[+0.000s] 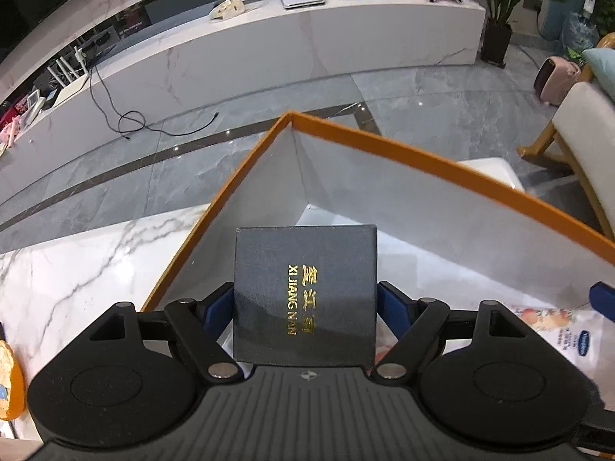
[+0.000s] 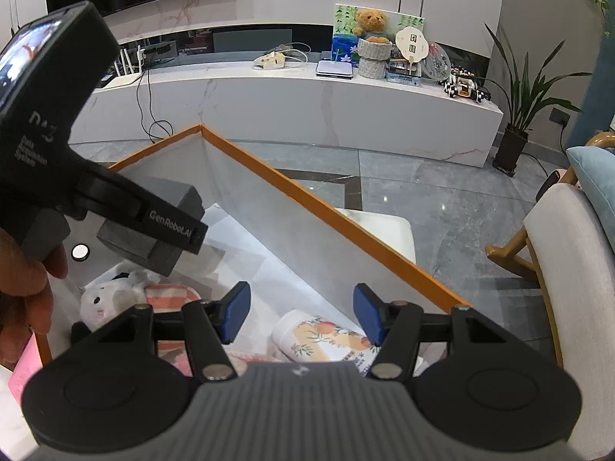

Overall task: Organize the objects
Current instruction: 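Lower the black box into the orange box with the left gripper while the right gripper lowers the tube in, then open both grippers and move them back toward the table items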

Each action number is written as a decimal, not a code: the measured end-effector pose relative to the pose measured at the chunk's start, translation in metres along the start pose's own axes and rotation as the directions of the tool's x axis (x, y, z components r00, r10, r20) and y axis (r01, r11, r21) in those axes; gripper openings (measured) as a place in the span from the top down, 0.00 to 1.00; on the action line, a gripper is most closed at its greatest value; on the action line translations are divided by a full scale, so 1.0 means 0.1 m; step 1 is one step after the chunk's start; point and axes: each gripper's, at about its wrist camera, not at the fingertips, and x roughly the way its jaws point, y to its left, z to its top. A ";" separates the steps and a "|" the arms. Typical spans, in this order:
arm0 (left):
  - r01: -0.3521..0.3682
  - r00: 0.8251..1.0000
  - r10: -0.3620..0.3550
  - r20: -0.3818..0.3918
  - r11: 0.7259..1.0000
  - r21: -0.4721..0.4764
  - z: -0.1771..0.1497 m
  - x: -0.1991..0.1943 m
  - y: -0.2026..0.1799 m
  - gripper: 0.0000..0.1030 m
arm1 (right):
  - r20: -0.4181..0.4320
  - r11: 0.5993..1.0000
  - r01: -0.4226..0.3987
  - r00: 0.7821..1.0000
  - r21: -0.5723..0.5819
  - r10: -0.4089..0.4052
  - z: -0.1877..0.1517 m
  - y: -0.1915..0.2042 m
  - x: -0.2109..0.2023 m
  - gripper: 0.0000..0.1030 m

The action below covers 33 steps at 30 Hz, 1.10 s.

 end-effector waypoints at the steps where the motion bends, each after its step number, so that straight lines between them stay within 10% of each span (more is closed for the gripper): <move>1: 0.006 1.000 -0.006 0.002 1.000 0.002 0.01 -0.01 0.00 0.10 | 0.001 1.000 -0.001 1.000 0.000 0.001 0.00 0.00 0.00 0.40; 18: 0.029 0.994 -0.029 0.106 1.000 0.005 0.05 -0.33 0.02 0.10 | 0.011 1.000 -0.008 1.000 -0.001 0.008 0.00 0.02 -0.10 0.40; 33: 0.061 0.977 -0.021 0.211 0.981 -0.186 -0.12 -0.90 1.01 0.10 | 0.092 0.998 -0.048 0.994 -0.047 0.052 0.05 0.21 -0.36 0.40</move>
